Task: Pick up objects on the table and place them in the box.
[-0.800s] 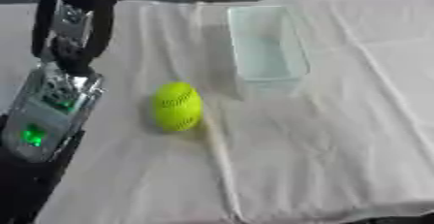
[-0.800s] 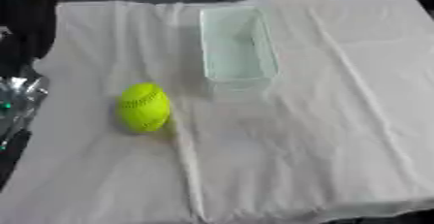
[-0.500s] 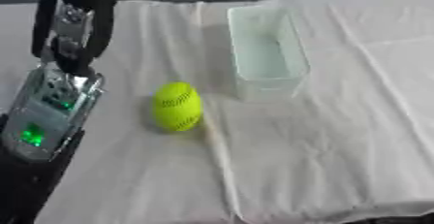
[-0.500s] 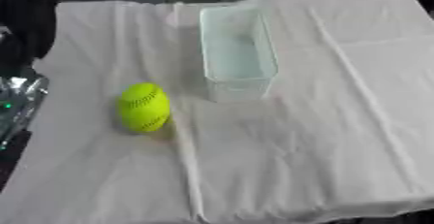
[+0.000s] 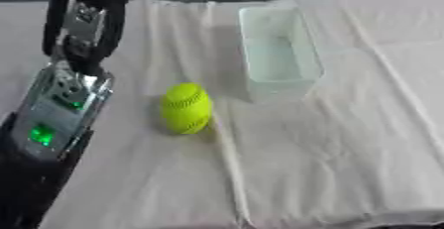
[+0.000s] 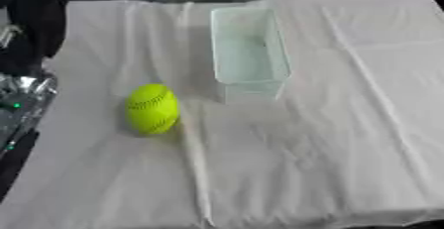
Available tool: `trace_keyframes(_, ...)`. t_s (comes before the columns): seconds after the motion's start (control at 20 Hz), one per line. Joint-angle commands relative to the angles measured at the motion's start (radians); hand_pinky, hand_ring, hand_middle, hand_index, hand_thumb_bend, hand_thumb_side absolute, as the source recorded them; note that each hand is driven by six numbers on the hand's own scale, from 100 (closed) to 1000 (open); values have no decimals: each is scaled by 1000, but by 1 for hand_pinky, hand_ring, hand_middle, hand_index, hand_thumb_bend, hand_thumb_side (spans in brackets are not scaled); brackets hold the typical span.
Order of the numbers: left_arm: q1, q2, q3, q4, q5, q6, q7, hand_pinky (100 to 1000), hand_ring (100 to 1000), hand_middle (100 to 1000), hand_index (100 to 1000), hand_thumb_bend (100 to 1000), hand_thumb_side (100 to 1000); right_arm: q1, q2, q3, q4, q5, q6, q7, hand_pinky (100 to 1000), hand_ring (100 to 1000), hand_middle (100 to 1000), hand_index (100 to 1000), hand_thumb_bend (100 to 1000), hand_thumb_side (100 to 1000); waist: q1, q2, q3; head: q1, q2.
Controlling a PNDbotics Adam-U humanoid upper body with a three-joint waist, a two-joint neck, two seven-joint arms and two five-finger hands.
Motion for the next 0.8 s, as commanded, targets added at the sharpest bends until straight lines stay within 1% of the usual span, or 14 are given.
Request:
trace_keyframes(0.05,-14,29,7,-17,-8,-2,1,669,662,914,930,347,1000,-10,-29,-10,-13,-5,-1,-3,609,706,756,908,100,1000,0,-17,-2,27,-13)
trace_keyframes(0.3,-21,57,12,-17,-20,-4,-6,672,653,922,930,358,1000,-10,-30,-10,-11,-6,-1,-3,608,706,756,908,100,1000,4,-20,-4,36,-15)
trace_keyframes(0.35,-19,73,10,-17,-30,4,-17,660,637,931,930,390,1000,-10,-31,-10,-10,-6,-1,-3,607,706,755,908,100,1000,6,-20,-6,36,-14)
trace_keyframes(0.4,-18,87,8,-17,-41,13,-31,651,620,940,928,455,981,-10,-31,-9,-9,-6,-1,-2,606,705,755,908,100,1000,7,-20,-7,36,-13)
trace_keyframes(0.45,-16,116,3,-17,-66,26,-61,654,608,947,926,504,965,-10,-31,-8,-8,-6,0,-2,605,705,754,909,100,1000,10,-20,-10,35,-13)
trace_keyframes(0.5,-15,135,2,-17,-93,36,-89,653,610,945,926,496,966,-10,-31,-8,-7,-6,0,-1,605,705,754,909,100,1000,11,-20,-12,35,-13)
trace_keyframes(0.55,-14,170,-2,-17,-129,45,-127,672,605,963,925,549,964,-10,-33,-7,-6,-6,0,0,605,704,754,909,100,1000,15,-20,-14,35,-12)
trace_keyframes(0.65,-14,235,-9,-17,-211,55,-203,696,612,979,924,584,981,-10,-35,-6,-3,-7,0,1,604,704,753,909,100,1000,20,-22,-19,34,-11)
trace_keyframes(0.7,-15,264,-14,-17,-245,56,-234,698,613,980,924,586,983,-10,-35,-5,-2,-7,0,2,604,704,753,909,100,1000,22,-22,-21,34,-11)
trace_keyframes(0.75,-17,298,-21,-17,-275,56,-263,712,625,989,925,612,992,-11,-36,-5,-1,-7,0,2,603,703,753,909,100,1000,25,-23,-23,34,-12)
trace_keyframes(0.8,-20,327,-29,-17,-301,54,-290,711,623,987,925,608,990,-11,-37,-4,1,-8,0,3,603,703,753,910,100,1000,27,-24,-24,33,-12)
